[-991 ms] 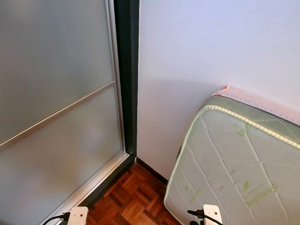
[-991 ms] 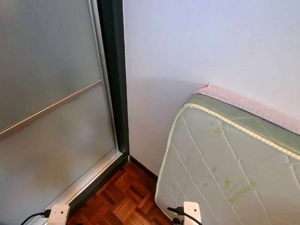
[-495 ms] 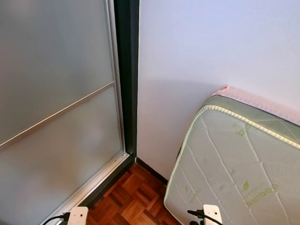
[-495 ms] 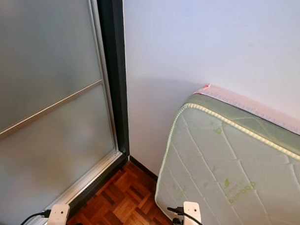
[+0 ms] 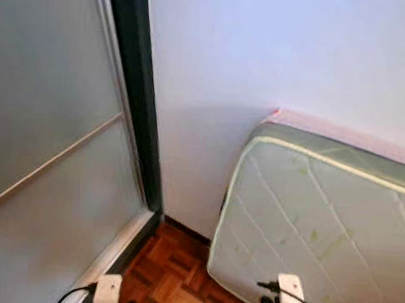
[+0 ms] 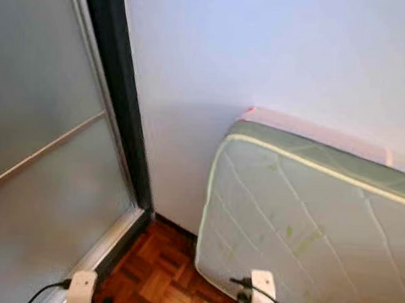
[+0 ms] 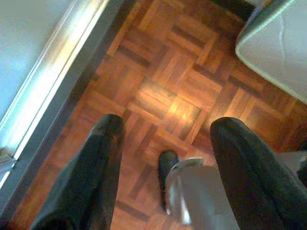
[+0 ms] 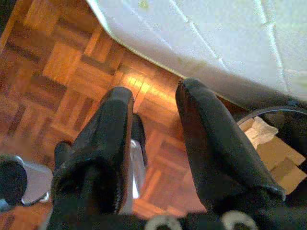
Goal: Clean up the room
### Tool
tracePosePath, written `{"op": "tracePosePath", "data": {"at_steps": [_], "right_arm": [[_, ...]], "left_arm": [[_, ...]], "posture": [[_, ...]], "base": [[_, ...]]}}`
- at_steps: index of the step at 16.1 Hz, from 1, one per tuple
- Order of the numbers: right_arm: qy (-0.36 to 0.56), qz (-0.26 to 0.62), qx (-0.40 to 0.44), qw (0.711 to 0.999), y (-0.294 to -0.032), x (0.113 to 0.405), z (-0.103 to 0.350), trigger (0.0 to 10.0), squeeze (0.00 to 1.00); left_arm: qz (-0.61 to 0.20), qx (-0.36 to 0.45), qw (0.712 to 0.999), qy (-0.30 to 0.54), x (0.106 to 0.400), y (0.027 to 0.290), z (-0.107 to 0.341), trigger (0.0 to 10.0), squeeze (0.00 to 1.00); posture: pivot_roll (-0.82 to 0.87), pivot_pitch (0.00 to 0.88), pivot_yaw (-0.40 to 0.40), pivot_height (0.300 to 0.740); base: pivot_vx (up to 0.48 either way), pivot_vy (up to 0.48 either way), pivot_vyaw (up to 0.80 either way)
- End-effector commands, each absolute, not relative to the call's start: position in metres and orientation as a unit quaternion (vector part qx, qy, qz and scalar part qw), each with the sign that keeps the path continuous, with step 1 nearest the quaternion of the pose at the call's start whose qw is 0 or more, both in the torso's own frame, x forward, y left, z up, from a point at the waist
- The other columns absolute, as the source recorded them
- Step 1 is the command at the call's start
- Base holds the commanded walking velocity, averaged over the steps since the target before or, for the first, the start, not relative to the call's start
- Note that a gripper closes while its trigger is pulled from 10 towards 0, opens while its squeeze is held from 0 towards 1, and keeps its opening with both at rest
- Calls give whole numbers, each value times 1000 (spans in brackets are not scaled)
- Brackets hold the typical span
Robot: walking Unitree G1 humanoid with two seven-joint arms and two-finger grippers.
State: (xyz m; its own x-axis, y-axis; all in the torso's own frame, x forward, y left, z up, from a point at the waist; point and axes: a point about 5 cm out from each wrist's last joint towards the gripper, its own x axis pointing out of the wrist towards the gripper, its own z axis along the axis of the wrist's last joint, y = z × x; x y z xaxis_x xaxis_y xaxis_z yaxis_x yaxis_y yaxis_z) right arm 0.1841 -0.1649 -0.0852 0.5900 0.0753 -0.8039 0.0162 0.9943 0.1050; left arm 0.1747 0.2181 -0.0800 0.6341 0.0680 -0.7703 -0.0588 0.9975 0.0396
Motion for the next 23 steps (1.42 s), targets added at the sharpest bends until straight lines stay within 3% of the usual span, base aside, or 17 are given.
{"op": "tracePosePath", "data": {"at_steps": [1, 23], "right_arm": [[483, -38, 98, 869, -189, 174, -89, 10000, 0], [482, -30, 100, 870, -186, 183, -85, 10000, 0]], "left_arm": [[112, -80, 904, 405, 206, 214, -68, 10000, 0], [94, -49, 910, 401, 209, 221, -64, 10000, 0]], "posture": [[112, 0, -110, 740], [119, 0, -90, 740]], "base": [[0, 0, -800], [0, 0, -800]]}}
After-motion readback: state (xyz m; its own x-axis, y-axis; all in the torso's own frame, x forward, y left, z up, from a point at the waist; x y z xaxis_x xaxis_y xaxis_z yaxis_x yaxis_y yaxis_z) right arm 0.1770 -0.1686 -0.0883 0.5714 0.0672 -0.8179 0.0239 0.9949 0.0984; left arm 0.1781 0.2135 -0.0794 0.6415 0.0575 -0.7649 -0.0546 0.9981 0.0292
